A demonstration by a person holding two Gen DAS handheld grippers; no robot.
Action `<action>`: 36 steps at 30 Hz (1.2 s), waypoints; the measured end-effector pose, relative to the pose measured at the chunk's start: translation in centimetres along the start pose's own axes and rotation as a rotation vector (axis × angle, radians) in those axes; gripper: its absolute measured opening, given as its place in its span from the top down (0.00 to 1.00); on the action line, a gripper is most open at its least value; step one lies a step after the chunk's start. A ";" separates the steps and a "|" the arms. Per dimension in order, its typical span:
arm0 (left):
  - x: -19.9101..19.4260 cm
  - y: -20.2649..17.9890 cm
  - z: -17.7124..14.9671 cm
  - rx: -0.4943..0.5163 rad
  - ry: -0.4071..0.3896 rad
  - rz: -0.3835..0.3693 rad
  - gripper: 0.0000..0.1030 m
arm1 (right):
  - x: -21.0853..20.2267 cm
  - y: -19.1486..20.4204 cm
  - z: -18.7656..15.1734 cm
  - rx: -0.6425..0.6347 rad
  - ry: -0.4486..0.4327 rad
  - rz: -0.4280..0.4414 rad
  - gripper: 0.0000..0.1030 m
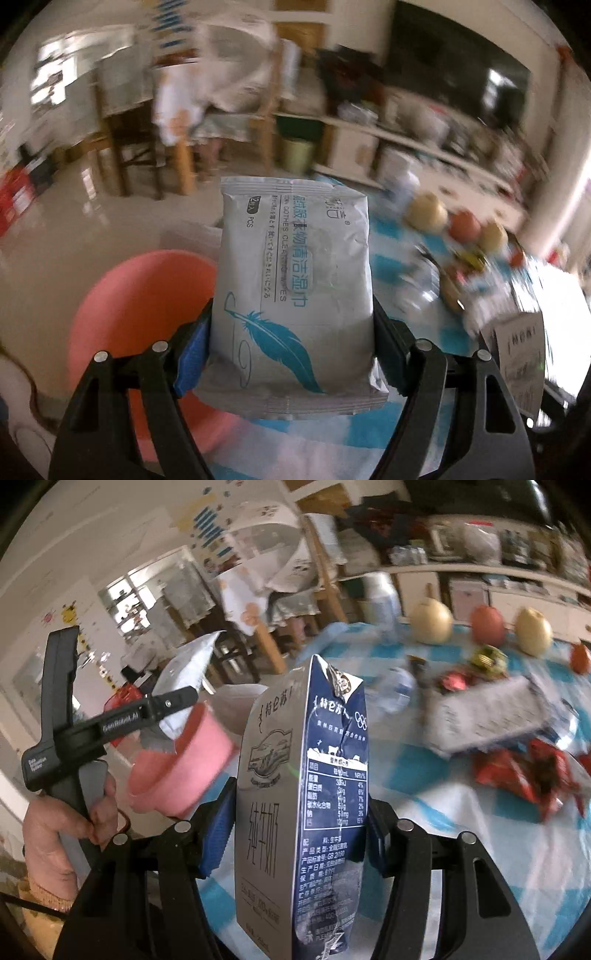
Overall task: Collect trash
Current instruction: 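Open the left tool over the pink bucket while the right tool drops the carton in, then move both empty tools back over the table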
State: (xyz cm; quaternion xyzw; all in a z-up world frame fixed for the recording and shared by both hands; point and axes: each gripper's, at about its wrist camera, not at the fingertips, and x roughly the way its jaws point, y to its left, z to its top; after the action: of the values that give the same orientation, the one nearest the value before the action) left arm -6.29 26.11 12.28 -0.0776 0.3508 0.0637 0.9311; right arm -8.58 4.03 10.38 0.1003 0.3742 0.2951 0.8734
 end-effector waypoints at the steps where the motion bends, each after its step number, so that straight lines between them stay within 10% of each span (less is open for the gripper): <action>1: -0.2 1.5 0.2 -0.048 -0.009 0.009 0.25 | 0.6 0.9 0.5 -0.009 0.002 0.015 0.41; 16: 0.8 14.4 -0.4 -0.481 -0.001 0.221 0.24 | 12.5 14.8 6.9 -0.141 0.041 0.185 0.40; 19: 0.9 15.5 -0.5 -0.505 -0.005 0.255 0.19 | 14.5 15.4 7.1 -0.136 0.062 0.156 0.21; 36: -0.7 8.0 0.9 -0.219 -0.196 0.174 0.11 | 5.1 6.8 2.9 -0.088 -0.089 -0.071 0.13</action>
State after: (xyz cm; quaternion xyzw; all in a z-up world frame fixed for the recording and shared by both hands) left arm -7.63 34.10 12.63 -0.1415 0.2548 0.1894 0.9377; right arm -6.73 12.64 12.03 0.0616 0.3250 0.2753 0.9027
